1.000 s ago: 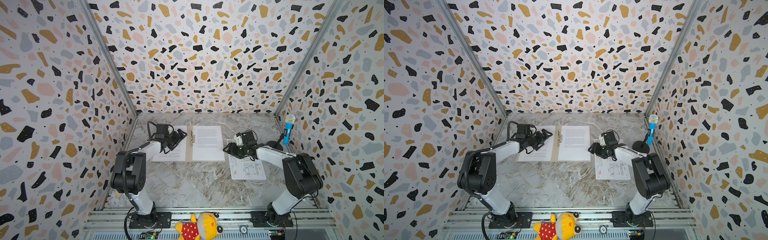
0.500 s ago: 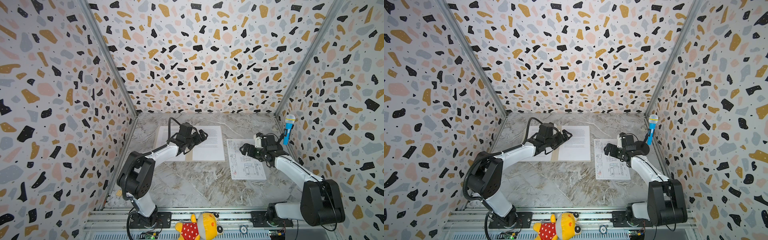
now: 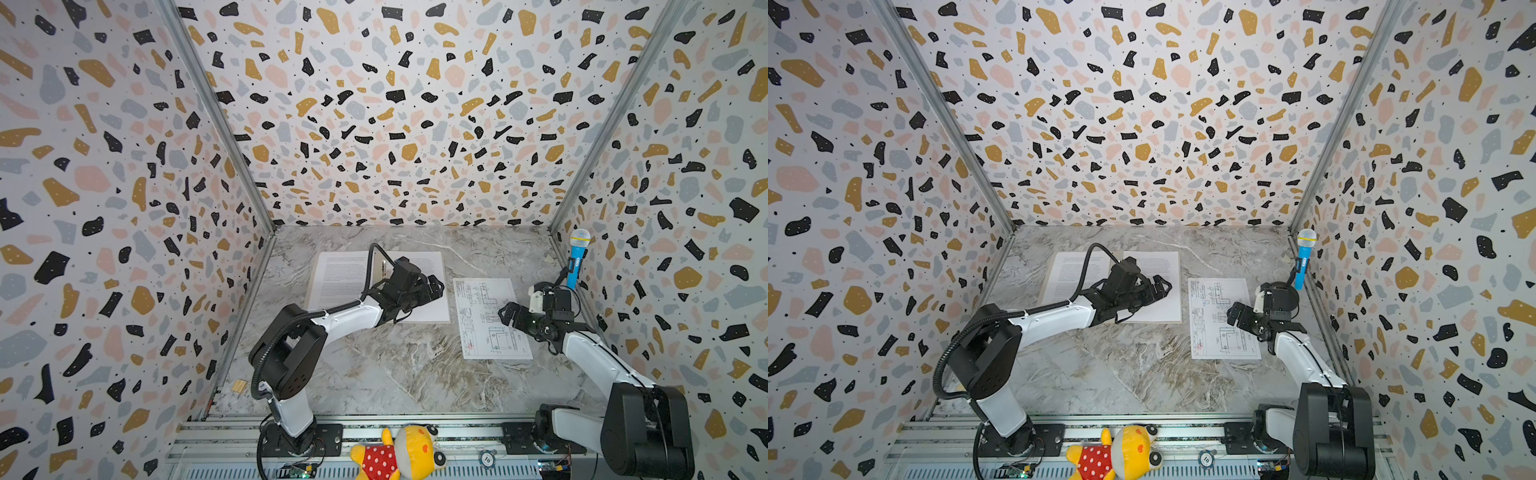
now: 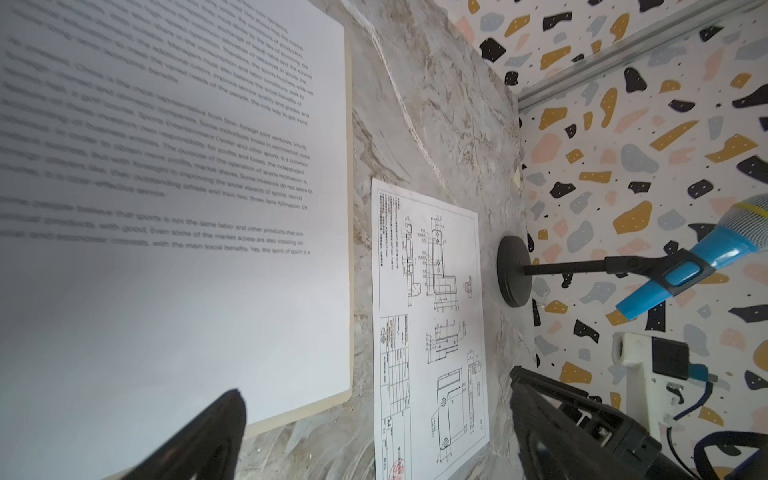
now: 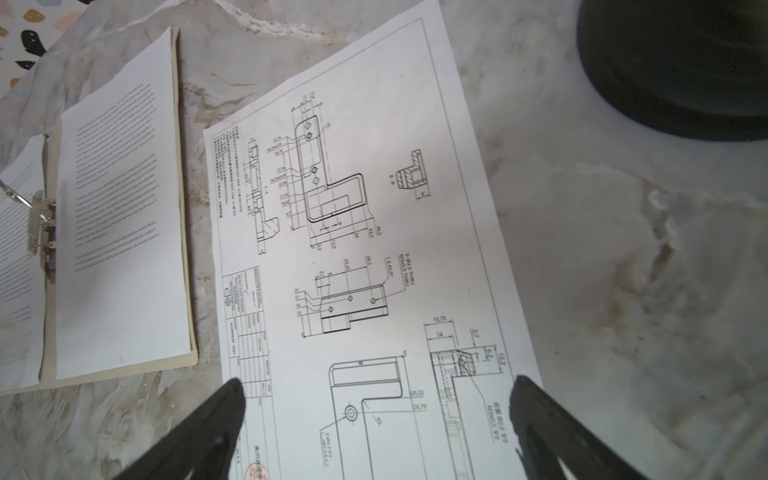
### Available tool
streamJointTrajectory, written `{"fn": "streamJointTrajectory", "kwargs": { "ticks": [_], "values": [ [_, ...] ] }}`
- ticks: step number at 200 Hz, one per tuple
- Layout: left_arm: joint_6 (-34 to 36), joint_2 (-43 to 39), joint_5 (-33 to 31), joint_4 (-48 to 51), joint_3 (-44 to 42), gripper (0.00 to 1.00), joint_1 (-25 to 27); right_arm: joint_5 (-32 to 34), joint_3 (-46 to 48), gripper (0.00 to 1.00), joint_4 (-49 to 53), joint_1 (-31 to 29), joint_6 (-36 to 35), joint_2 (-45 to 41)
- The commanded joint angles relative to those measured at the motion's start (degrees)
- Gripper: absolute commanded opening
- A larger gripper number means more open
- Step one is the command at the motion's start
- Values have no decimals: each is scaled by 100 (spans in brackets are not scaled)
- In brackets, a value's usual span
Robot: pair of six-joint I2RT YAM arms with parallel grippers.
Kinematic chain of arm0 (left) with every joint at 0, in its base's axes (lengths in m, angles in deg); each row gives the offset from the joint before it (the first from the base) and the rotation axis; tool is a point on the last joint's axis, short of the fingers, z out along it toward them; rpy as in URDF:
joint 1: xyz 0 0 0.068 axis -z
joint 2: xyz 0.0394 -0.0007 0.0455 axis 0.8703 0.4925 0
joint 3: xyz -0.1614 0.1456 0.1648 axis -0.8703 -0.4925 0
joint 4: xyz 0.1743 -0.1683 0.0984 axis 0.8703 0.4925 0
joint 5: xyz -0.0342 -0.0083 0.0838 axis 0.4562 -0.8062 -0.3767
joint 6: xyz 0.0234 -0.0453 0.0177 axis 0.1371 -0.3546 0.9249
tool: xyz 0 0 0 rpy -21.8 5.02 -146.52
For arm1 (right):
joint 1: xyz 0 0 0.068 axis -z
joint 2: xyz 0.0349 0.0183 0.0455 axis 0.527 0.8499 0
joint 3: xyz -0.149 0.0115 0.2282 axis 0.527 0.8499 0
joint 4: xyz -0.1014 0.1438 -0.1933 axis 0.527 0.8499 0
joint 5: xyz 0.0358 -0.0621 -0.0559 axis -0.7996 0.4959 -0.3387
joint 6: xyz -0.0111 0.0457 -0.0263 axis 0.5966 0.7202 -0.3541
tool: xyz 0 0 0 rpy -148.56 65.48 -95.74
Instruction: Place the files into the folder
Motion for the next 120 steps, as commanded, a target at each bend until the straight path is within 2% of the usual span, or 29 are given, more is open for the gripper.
{"fn": "streamJointTrajectory", "kwargs": {
  "ticks": [1, 59, 90, 120],
  "values": [
    [-97, 171, -161, -221, 257, 100, 258, -31, 130, 100, -290, 126, 18, -271],
    [130, 676, -72, 127, 821, 100, 813, -34, 422, 99, -480, 175, 121, -261],
    [211, 964, 51, 193, 1077, 100, 926, 166, 550, 100, -505, 181, 231, -411],
    [482, 1390, 85, 728, 1632, 100, 1062, 318, 623, 99, -487, 251, 226, -432]
  ]
}}
